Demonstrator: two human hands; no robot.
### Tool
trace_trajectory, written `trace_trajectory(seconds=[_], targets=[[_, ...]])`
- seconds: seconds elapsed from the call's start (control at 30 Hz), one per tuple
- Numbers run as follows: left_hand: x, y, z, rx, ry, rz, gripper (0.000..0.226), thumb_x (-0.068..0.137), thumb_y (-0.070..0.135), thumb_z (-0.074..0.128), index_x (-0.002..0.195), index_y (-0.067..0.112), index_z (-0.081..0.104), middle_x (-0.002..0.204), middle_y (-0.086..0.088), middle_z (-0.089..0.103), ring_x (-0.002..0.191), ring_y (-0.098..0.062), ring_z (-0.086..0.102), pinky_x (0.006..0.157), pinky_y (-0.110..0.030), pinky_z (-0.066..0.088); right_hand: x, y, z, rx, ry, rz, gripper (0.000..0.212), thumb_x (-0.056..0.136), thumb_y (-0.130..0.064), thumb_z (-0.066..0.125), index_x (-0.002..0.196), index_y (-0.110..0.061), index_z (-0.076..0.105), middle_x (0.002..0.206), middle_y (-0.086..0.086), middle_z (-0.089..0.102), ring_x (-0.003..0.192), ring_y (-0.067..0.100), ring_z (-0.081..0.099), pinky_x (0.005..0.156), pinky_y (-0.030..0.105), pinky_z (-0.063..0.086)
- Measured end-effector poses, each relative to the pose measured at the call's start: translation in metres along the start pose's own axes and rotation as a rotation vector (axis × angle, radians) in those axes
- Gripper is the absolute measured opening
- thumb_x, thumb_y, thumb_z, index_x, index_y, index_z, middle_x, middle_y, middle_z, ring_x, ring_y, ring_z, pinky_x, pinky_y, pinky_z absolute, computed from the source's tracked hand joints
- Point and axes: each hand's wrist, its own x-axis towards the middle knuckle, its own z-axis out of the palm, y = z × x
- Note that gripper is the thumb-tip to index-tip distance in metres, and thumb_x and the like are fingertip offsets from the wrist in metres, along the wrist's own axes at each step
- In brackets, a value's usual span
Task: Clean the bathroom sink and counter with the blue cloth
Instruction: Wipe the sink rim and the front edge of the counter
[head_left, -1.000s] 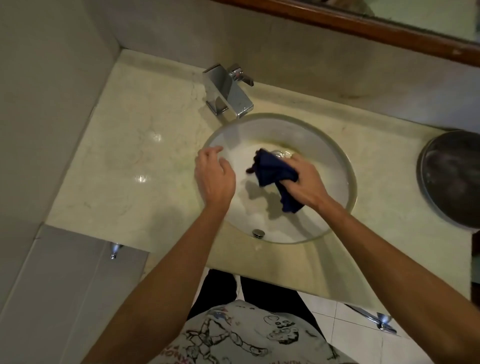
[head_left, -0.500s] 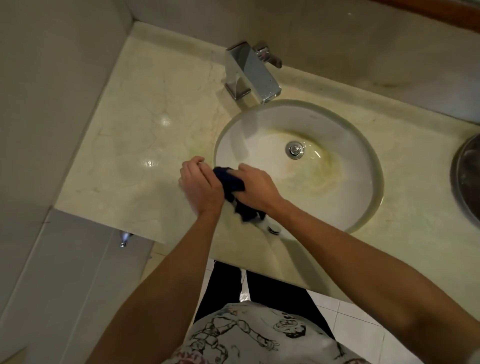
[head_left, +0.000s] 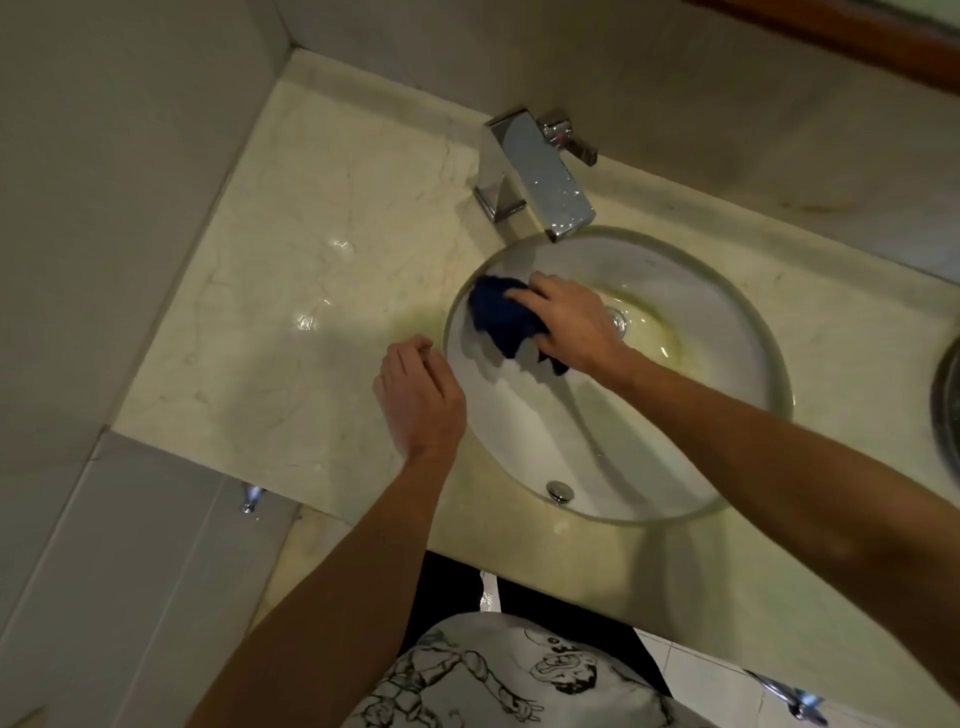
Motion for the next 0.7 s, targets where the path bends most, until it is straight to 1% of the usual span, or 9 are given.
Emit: trace_trajectory(seconds=[0.07,0.13,0.23,0.3,0.4,0.47,0.6,0.63,0.7], targets=[[0.0,0.0,0.0,0.014,-0.006,0.006,0.018,0.102,0.017,0.047,0.112,0.01,0.06,0.104,-0.005,0.061,0.09,-0.025,0.055,0.084,-0.035,0.037,0.011,0.013,-0.005,-0.162,-0.083,-0.198,0.065,0.07,-0.005,0.087,0.13,-0.007,0.063,0.12,0.022,0.065,0.1,0.042,0.065,0.077,0.043,0.053],[0.0,0.001,0.0,0.033,-0.009,0.013,0.017,0.101,0.016,0.047,0.111,0.01,0.06,0.103,-0.005,0.06,0.09,-0.025,0.055,0.084,-0.034,0.035,0.031,0.022,-0.02,-0.284,-0.076,-0.303,0.064,0.068,-0.002,0.087,0.128,-0.009,0.065,0.121,0.023,0.066,0.101,0.041,0.067,0.084,0.045,0.054],[0.0,0.001,0.001,0.072,-0.006,0.028,0.016,0.1,0.016,0.048,0.109,0.01,0.06,0.102,-0.005,0.059,0.091,-0.026,0.055,0.083,-0.033,0.033,0.049,0.049,-0.047,-0.427,-0.07,-0.362,0.06,0.068,-0.004,0.089,0.124,-0.012,0.07,0.104,0.019,0.072,0.09,0.035,0.071,0.079,0.04,0.055],[0.001,0.0,0.001,0.085,-0.011,0.031,0.015,0.098,0.015,0.049,0.108,0.011,0.06,0.102,-0.005,0.059,0.092,-0.026,0.054,0.083,-0.031,0.03,0.044,0.072,-0.059,-0.472,-0.096,-0.341,0.058,0.073,-0.004,0.084,0.126,-0.013,0.065,0.109,0.019,0.069,0.093,0.035,0.067,0.079,0.04,0.051],[0.002,0.0,0.001,0.101,-0.02,0.029,0.015,0.097,0.015,0.05,0.107,0.01,0.06,0.104,-0.007,0.059,0.094,-0.027,0.053,0.084,-0.036,0.033,0.009,0.106,-0.068,-0.48,-0.156,-0.216,0.061,0.077,-0.009,0.082,0.133,-0.011,0.058,0.124,0.024,0.058,0.105,0.04,0.058,0.087,0.046,0.045],[0.002,-0.001,0.002,0.1,-0.023,0.028,0.015,0.097,0.015,0.051,0.107,0.009,0.06,0.104,-0.009,0.059,0.095,-0.029,0.053,0.085,-0.038,0.034,-0.031,0.13,-0.074,-0.452,-0.21,-0.088,0.074,0.068,-0.009,0.088,0.135,-0.01,0.057,0.127,0.025,0.055,0.109,0.042,0.054,0.09,0.048,0.044],[0.002,-0.002,0.003,0.114,-0.028,0.03,0.017,0.097,0.017,0.048,0.107,0.01,0.06,0.105,-0.01,0.059,0.096,-0.032,0.054,0.086,-0.043,0.037,-0.132,0.149,-0.071,-0.38,-0.271,0.215,0.104,0.041,-0.012,0.1,0.133,-0.012,0.053,0.12,0.021,0.051,0.105,0.039,0.048,0.084,0.045,0.041],[0.002,-0.002,0.003,0.118,-0.028,0.034,0.016,0.097,0.017,0.048,0.106,0.011,0.06,0.105,-0.01,0.059,0.096,-0.032,0.054,0.085,-0.044,0.037,-0.156,0.145,-0.065,-0.338,-0.267,0.299,0.106,0.038,-0.013,0.1,0.132,-0.011,0.052,0.117,0.021,0.051,0.102,0.038,0.048,0.081,0.045,0.041],[0.001,-0.001,0.001,0.114,-0.034,0.042,0.015,0.097,0.016,0.048,0.105,0.012,0.059,0.105,-0.009,0.059,0.095,-0.032,0.053,0.085,-0.044,0.038,-0.196,0.126,-0.052,-0.263,-0.242,0.464,0.103,0.04,-0.016,0.1,0.13,-0.01,0.051,0.111,0.021,0.051,0.098,0.039,0.049,0.078,0.045,0.043]])
